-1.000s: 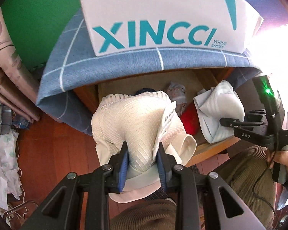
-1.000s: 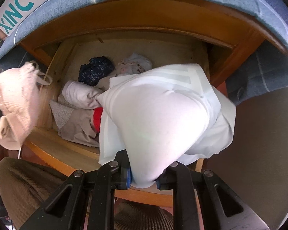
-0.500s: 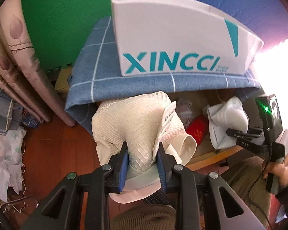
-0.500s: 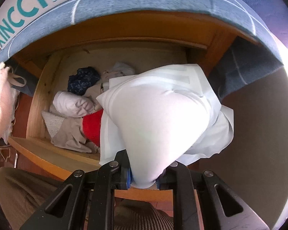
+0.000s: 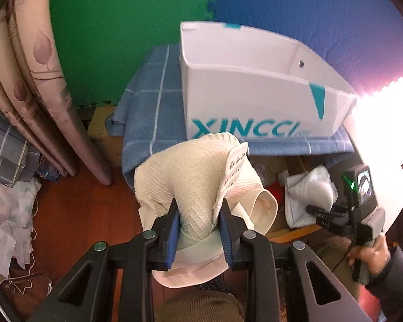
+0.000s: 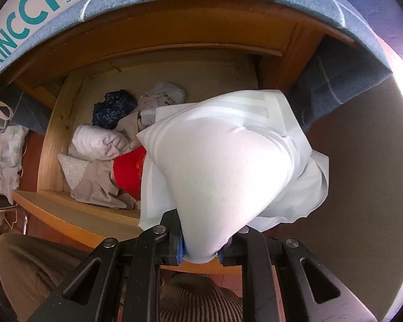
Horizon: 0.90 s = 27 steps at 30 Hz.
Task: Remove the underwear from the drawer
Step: 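Lift the beige bra with the left tool up over the white box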
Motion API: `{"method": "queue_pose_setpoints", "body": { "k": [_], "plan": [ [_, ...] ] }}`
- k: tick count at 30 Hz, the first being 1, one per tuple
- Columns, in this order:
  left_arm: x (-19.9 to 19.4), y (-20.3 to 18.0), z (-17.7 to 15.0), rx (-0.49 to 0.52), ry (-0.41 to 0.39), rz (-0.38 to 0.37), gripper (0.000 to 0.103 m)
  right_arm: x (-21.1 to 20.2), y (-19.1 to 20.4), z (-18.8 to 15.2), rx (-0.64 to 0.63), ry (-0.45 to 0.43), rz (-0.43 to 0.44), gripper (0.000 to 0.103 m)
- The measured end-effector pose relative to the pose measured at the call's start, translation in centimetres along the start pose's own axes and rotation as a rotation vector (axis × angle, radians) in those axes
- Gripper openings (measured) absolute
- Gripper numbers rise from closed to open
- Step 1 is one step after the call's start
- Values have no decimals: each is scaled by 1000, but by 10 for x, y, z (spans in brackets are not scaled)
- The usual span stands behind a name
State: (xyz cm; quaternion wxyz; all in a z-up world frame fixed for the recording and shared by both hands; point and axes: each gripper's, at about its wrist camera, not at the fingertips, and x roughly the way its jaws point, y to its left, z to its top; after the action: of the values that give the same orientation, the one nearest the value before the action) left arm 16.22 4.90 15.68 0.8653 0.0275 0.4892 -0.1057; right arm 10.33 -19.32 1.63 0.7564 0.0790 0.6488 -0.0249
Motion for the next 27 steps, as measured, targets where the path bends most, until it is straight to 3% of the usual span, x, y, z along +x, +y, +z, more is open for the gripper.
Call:
{"method": "queue_pose_setpoints", "body": {
  "k": [18, 27],
  "plan": [
    [-106, -22, 69, 81, -204, 45, 27, 4, 0, 1, -5, 14, 29, 16],
    [-106, -34, 115, 83, -294, 58, 27, 4, -1, 0, 4, 11, 38, 16]
  ]
}}
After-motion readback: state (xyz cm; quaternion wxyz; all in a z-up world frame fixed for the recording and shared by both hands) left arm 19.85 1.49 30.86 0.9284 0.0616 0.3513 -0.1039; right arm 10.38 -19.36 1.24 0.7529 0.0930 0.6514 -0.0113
